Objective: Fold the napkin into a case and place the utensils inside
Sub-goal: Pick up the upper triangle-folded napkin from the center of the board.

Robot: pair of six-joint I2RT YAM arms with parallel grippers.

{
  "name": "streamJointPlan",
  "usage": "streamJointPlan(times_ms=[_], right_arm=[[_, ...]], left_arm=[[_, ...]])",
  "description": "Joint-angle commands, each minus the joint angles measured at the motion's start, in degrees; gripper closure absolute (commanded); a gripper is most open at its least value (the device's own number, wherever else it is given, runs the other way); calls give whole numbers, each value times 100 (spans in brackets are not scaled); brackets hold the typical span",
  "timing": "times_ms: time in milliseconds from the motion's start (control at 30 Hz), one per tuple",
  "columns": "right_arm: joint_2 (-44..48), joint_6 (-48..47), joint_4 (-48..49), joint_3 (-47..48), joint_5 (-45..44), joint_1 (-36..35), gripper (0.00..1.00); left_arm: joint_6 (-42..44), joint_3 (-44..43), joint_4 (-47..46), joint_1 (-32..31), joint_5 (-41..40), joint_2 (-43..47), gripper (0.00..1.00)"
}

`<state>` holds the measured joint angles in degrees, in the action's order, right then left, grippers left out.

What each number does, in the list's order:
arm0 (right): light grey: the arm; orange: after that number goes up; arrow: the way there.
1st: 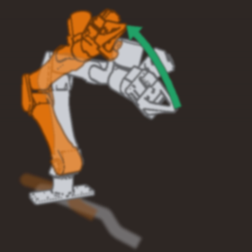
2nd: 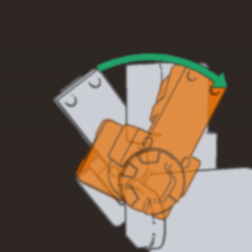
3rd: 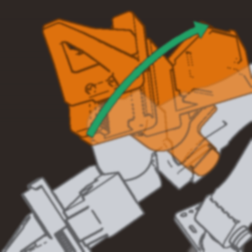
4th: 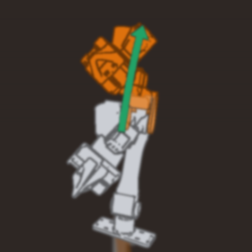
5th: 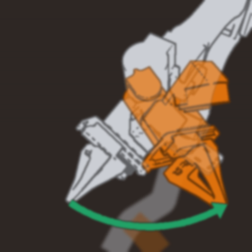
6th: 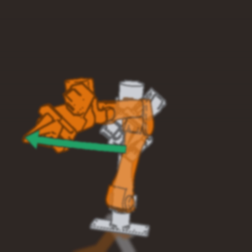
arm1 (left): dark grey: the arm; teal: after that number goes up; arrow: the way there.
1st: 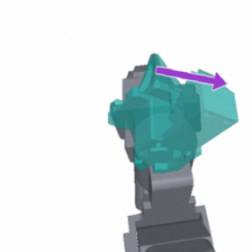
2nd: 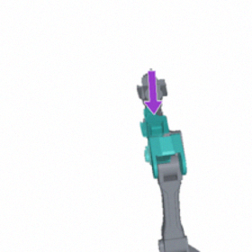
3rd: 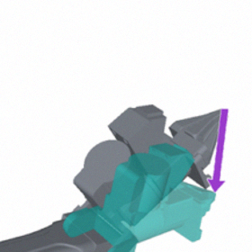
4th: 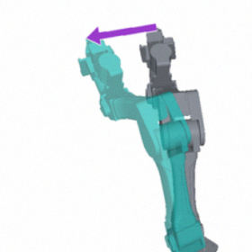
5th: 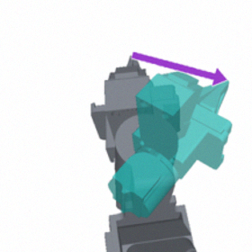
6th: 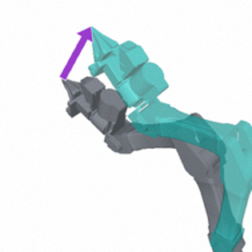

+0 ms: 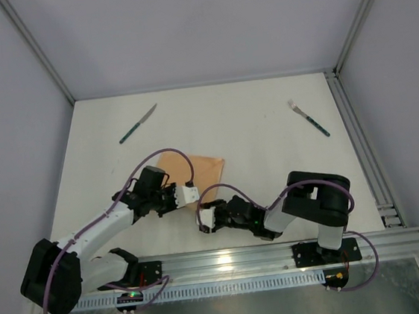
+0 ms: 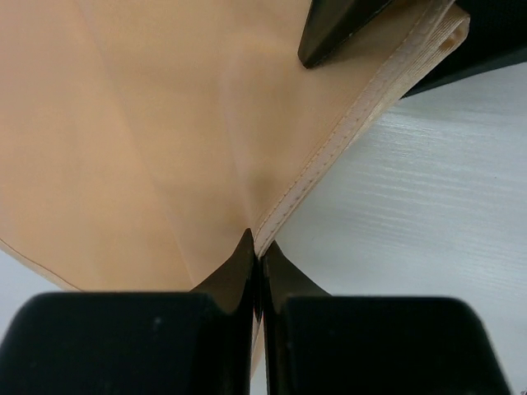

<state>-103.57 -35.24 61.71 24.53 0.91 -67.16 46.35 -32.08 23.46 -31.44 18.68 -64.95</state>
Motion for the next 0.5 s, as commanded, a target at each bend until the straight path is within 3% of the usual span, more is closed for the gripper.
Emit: streamJointPlan(times_ms=[0,133,233,300,367,467], right_arm=[[-111,79,376,87,-310,-26,51],[-76,44,341,87,-433,-26,57],[-93,79,184,183,-469,-17,69],[-58,114,-9,245,-469,-17,83],[73,228,-80,245,-460,-17,95],[318,447,-317,245,-276,53,96]], left_arm=[[-91,-185,61,6,145,-35,100],[-47,-176,141,6,145,-27,100],[-56,-185,176,6,163,-27,100],[-21,-203,228,6,136,-35,100],[-12,-203,325,6,101,-18,91],[-29,-141,439,6,154,192,67]])
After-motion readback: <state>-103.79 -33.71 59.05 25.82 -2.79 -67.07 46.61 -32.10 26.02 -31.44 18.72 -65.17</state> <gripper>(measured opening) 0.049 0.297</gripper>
